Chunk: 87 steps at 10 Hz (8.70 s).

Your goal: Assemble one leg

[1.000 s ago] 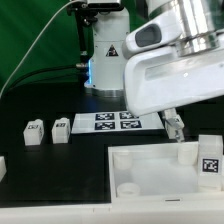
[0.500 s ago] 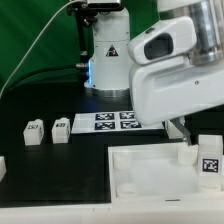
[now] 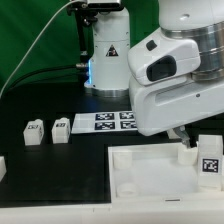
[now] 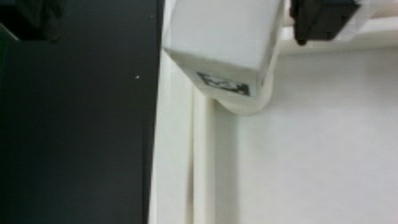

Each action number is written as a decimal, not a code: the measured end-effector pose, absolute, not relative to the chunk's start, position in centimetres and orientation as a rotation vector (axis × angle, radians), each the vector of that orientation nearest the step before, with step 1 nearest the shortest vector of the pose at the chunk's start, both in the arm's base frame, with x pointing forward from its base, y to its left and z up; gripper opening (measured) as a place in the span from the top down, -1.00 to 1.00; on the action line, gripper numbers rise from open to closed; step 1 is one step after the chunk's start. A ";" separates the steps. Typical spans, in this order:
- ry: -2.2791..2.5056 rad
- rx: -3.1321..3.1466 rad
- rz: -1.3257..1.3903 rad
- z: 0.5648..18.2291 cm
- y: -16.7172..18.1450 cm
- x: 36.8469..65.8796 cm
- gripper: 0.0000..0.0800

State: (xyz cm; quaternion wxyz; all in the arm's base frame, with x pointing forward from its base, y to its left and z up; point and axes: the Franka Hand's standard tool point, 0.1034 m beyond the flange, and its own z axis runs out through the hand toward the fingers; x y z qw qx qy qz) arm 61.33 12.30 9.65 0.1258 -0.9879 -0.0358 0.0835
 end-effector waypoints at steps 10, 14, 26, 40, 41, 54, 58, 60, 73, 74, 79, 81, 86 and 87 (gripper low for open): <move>-0.032 -2.938 0.181 8.3 10.5 62.7 -0.32; 0.127 -2.941 0.191 8.3 10.5 62.8 0.26; 1.925 -2.179 0.234 8.1 10.3 62.7 0.26; 0.275 -2.967 0.058 7.4 11.4 63.2 -0.13; 0.488 -2.933 0.077 7.4 11.6 63.2 -0.13; 1.879 -2.200 0.166 6.8 10.9 62.4 -0.55; 1.207 -2.688 0.101 7.5 11.7 62.6 -0.62; 0.722 -2.900 0.054 7.8 12.0 62.7 -0.62; 1.622 -2.425 0.161 7.8 10.9 63.1 0.23; 1.800 -2.289 0.189 7.8 11.0 63.0 0.23; 1.772 -2.321 0.187 7.7 11.1 62.9 -0.17; 1.352 -2.621 0.094 8.0 11.7 63.1 -0.46; 0.541 -2.936 -0.010 7.6 11.1 63.3 -0.62; 0.466 -2.957 -0.019 7.6 11.1 63.3 -0.62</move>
Offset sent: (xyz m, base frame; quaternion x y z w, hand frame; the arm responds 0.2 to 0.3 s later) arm 0.0247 -0.0266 -0.0011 -0.0488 0.0355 0.0236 0.9979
